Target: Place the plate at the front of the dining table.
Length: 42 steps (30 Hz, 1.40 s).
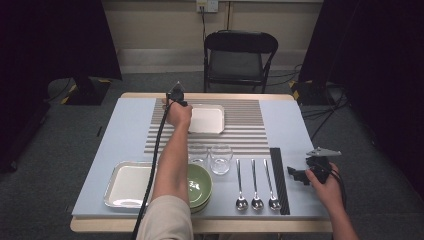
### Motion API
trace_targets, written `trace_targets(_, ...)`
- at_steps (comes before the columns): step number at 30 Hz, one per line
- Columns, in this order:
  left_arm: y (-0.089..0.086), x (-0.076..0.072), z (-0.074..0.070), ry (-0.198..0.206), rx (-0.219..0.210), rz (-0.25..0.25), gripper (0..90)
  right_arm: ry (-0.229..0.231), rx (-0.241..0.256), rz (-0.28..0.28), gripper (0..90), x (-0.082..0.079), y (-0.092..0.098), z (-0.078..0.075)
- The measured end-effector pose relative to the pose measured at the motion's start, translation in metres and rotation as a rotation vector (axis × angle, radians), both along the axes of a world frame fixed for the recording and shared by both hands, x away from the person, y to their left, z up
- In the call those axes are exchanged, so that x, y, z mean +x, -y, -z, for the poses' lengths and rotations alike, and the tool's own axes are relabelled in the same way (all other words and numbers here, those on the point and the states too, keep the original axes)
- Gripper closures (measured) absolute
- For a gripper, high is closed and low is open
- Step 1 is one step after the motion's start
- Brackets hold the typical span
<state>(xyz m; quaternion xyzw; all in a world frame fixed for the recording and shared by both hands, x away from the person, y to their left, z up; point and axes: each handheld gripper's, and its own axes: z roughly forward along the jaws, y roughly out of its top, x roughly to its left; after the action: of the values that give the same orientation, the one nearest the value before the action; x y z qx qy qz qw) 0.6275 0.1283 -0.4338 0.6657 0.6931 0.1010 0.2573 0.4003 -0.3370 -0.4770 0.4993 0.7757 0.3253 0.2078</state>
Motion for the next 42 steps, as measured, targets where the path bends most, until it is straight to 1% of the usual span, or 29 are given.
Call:
trace_targets(6,0.0003,-0.0006,-0.0001,-0.002,0.000,-0.001,88.8,0.000,-0.001,0.001,11.5,0.0000,0.0000,-0.0001)
trace_targets(9,-0.0004,-0.0006,0.0000,-0.006,-0.015,-0.017,89.0,0.000,-0.002,0.001,11.5,0.0000,0.0000,-0.0001)
trace_targets(17,0.0024,-0.0022,-0.0003,-0.004,-0.005,-0.049,89.0,0.000,-0.001,0.000,11.5,0.0000,0.0000,0.0000)
trace_targets(19,0.0019,-0.0026,0.0000,-0.004,-0.013,-0.059,89.0,0.000,0.000,0.000,11.5,0.0000,0.0000,0.0000)
trace_targets(27,0.0026,-0.0037,0.0004,0.003,-0.010,-0.066,89.1,0.000,0.000,0.000,11.5,0.0000,0.0000,0.0000)
trace_targets(30,0.0016,-0.0045,0.0008,0.005,-0.022,-0.076,89.0,0.000,-0.001,0.000,11.5,0.0000,0.0000,0.0000)
trace_targets(35,0.0013,-0.0046,0.0007,0.006,-0.021,-0.072,89.0,0.000,0.000,0.000,11.5,0.0000,0.0000,0.0000)
trace_targets(38,0.0010,-0.0048,-0.0002,0.013,-0.026,-0.066,88.9,0.000,0.000,0.000,11.5,0.0000,0.0000,0.0000)
trace_targets(42,0.0004,-0.0057,-0.0045,0.039,-0.044,-0.068,87.8,0.000,-0.001,0.001,11.5,0.0000,0.0000,-0.0001)
